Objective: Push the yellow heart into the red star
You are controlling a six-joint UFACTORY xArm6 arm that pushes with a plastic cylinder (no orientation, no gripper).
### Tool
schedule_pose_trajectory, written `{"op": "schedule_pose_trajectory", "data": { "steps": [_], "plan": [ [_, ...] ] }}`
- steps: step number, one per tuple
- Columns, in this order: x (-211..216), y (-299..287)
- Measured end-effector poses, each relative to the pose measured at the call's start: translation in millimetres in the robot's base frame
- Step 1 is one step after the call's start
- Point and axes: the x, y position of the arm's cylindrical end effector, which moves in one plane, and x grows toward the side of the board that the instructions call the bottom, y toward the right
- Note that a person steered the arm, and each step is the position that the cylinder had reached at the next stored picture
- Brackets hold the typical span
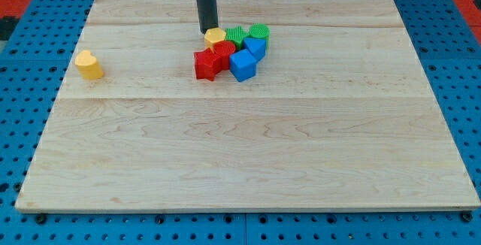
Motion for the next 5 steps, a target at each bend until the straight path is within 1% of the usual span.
{"op": "schedule_pose_trajectory", "data": {
  "steps": [1,2,3,4,5],
  "plan": [
    [-20,-50],
    [-36,-179],
    [-15,-246],
    [21,-242],
    [85,-237]
  ]
}}
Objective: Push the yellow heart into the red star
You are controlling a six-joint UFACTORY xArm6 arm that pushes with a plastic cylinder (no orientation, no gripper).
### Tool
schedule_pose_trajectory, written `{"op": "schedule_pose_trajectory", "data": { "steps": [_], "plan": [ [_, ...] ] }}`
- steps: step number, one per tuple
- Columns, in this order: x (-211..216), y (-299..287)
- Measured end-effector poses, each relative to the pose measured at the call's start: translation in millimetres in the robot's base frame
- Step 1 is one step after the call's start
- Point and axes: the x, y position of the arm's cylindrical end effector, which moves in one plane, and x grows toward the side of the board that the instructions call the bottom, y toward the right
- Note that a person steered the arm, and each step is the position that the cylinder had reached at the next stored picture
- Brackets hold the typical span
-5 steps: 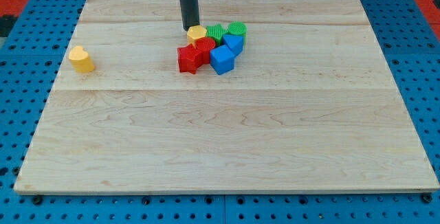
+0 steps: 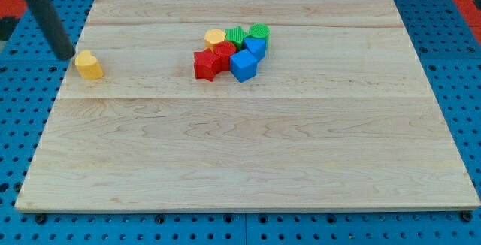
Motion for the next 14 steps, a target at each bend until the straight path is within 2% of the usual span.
{"op": "schedule_pose_trajectory", "data": {
  "steps": [1,2,3,4,6,8,10,12,14],
  "plan": [
    [16,5],
    [15,47],
    [6,81],
    [-19,66],
    [-16,123],
    [-45,133],
    [-32,186],
    [-29,196],
    [-84,192]
  ]
}}
